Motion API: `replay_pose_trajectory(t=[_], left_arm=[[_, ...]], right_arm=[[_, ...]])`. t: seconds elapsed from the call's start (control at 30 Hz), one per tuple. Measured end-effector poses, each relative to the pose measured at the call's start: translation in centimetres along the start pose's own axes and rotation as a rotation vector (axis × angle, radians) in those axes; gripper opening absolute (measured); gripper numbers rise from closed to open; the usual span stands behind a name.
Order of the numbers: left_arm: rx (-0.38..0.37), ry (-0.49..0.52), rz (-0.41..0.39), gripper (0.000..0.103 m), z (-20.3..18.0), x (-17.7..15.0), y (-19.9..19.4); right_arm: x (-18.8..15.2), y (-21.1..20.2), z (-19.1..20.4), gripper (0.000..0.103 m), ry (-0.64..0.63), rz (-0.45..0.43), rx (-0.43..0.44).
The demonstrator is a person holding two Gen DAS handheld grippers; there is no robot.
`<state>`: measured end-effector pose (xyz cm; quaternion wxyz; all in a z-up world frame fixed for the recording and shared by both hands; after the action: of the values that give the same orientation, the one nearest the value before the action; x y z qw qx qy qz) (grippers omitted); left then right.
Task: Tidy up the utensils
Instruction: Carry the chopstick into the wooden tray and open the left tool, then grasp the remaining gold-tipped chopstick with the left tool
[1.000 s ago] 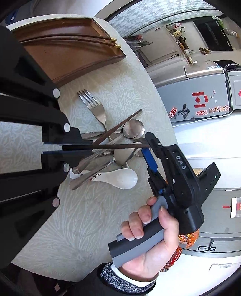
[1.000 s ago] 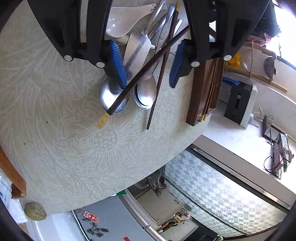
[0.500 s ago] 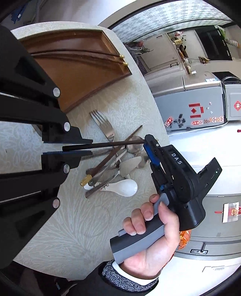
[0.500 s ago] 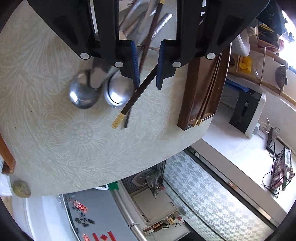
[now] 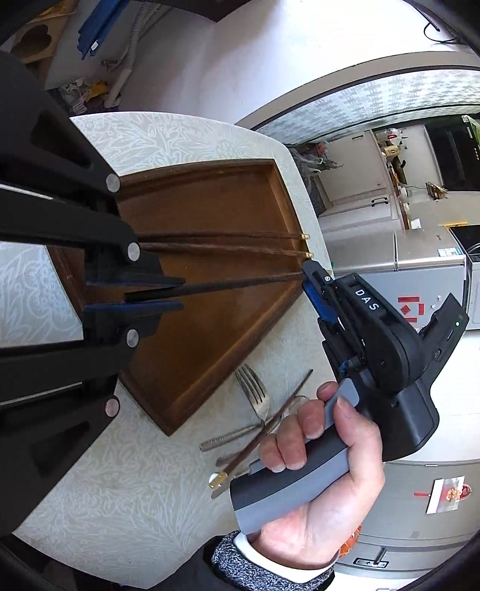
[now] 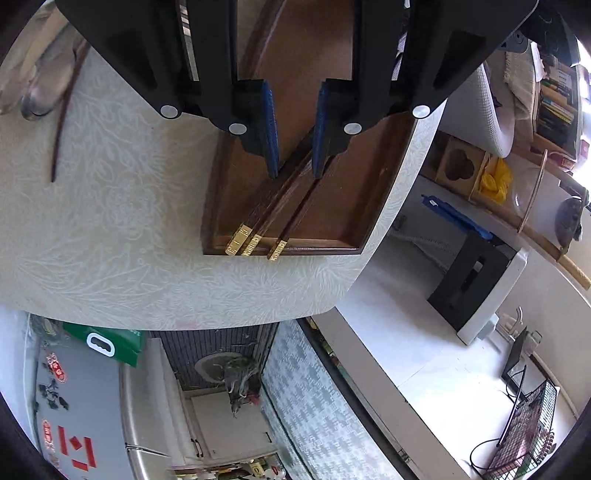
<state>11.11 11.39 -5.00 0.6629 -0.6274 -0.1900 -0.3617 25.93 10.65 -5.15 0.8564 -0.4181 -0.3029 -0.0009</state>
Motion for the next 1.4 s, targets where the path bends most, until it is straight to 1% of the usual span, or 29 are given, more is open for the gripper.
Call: replay_pose_trajectory(t=[0.17, 0.27, 0.33, 0.37, 0.4, 0.43, 0.47, 0.5, 0.53, 0.57, 0.6, 0.63, 0.7, 0.8, 0.93, 1.03, 1.07, 1.13, 1.17, 1.23, 1.3, 1.37, 1.4], left_arm=[[0.008, 0.013, 0.055, 0.008, 0.8, -1.2, 2.2], [-0.004, 0.020, 0.070, 0.009, 0.5, -1.7, 2.8], [0.000, 0.020, 0.063, 0.011, 0.1, -1.5, 2.6], [-0.001, 0.016, 0.065, 0.012, 0.1, -1.6, 2.6], [0.006, 0.015, 0.066, 0.023, 0.2, -1.6, 2.5], [0.017, 0.012, 0.063, 0.046, 0.3, -1.6, 2.4], [0.028, 0.008, 0.051, 0.054, 0.5, -1.6, 2.0], [0.035, 0.003, 0.036, 0.058, 0.7, -1.5, 1.5], [0.036, 0.001, 0.023, 0.059, 0.8, -1.4, 1.0], [0.031, -0.001, 0.004, 0.063, 0.9, -1.2, 0.3], [0.022, -0.006, -0.025, 0.073, 0.8, -0.8, -0.6], [0.013, -0.009, -0.041, 0.075, 0.7, -0.6, -1.2], [-0.010, -0.002, -0.064, 0.075, -0.2, 0.0, -2.2], [-0.050, 0.027, -0.077, 0.075, -2.6, 0.8, -2.4], [-0.111, 0.068, -0.070, 0.075, -6.7, 1.8, -1.5], [-0.160, 0.094, -0.042, 0.075, -10.1, 2.3, -0.2], [-0.173, 0.101, -0.027, 0.073, -11.1, 2.4, 0.2], [-0.205, 0.107, 0.006, 0.055, -13.1, 2.8, 1.2], [-0.216, 0.100, 0.019, 0.053, -13.9, 2.9, 1.6], [-0.262, 0.077, 0.038, 0.053, -15.2, 3.0, 2.1], [-0.291, 0.093, 0.047, 0.053, -16.9, 3.0, 2.2], [-0.273, 0.120, 0.052, 0.053, -17.7, 2.7, 2.6], [-0.247, 0.133, 0.057, 0.053, -18.0, 2.6, 2.9]], right_arm=[[-0.2, 2.0, -0.5, 0.018, -0.010, 0.019, -0.035], [-0.4, 2.7, -0.8, 0.018, -0.023, 0.030, -0.053], [-0.6, 2.7, -0.9, 0.018, -0.022, 0.031, -0.048], [-0.6, 2.7, -0.9, 0.021, -0.022, 0.035, -0.048], [-0.8, 2.5, -0.9, 0.032, -0.021, 0.037, -0.046], [-0.8, 2.1, -0.9, 0.036, -0.022, 0.032, -0.043], [-0.9, 1.5, -0.9, 0.044, -0.026, 0.028, -0.036], [-0.9, 0.5, -0.9, 0.053, -0.031, 0.018, -0.026], [-1.0, -0.8, -1.0, 0.057, -0.036, 0.003, -0.018], [-1.0, -2.2, -1.2, 0.064, -0.045, -0.012, -0.013], [-1.1, -3.8, -1.5, 0.066, -0.055, -0.028, -0.012], [-1.2, -5.4, -2.0, 0.068, -0.063, -0.042, -0.016], [-1.6, -8.7, -3.3, 0.071, -0.070, -0.071, -0.032], [-2.5, -13.0, -6.0, 0.071, -0.056, -0.106, -0.073], [-4.4, -16.6, -9.6, 0.071, -0.013, -0.135, -0.108], [-5.9, -17.4, -11.8, 0.071, 0.019, -0.131, -0.117], [-6.5, -17.5, -12.5, 0.071, 0.030, -0.128, -0.116], [-7.4, -17.4, -13.6, 0.071, 0.048, -0.122, -0.106], [-7.8, -17.3, -14.1, 0.071, 0.057, -0.119, -0.102], [-8.4, -17.1, -14.9, 0.071, 0.071, -0.113, -0.093], [-8.9, -17.0, -15.5, 0.071, 0.078, -0.107, -0.088], [-9.3, -17.0, -15.8, 0.071, 0.081, -0.105, -0.082], [-9.4, -17.0, -16.0, 0.071, 0.082, -0.105, -0.078]])
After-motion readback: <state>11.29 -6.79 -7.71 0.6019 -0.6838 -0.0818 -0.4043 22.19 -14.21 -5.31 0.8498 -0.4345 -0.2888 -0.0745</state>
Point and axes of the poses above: each gripper's, at about its wrist camera, not at the fingertips, and y roughly the way its jaws point, z to its left, x to its top, the point moved 7 cm from there along y, roughly the way its jaws point, and after that the axes turned 5 degrees about x, right-handed, at the moved point
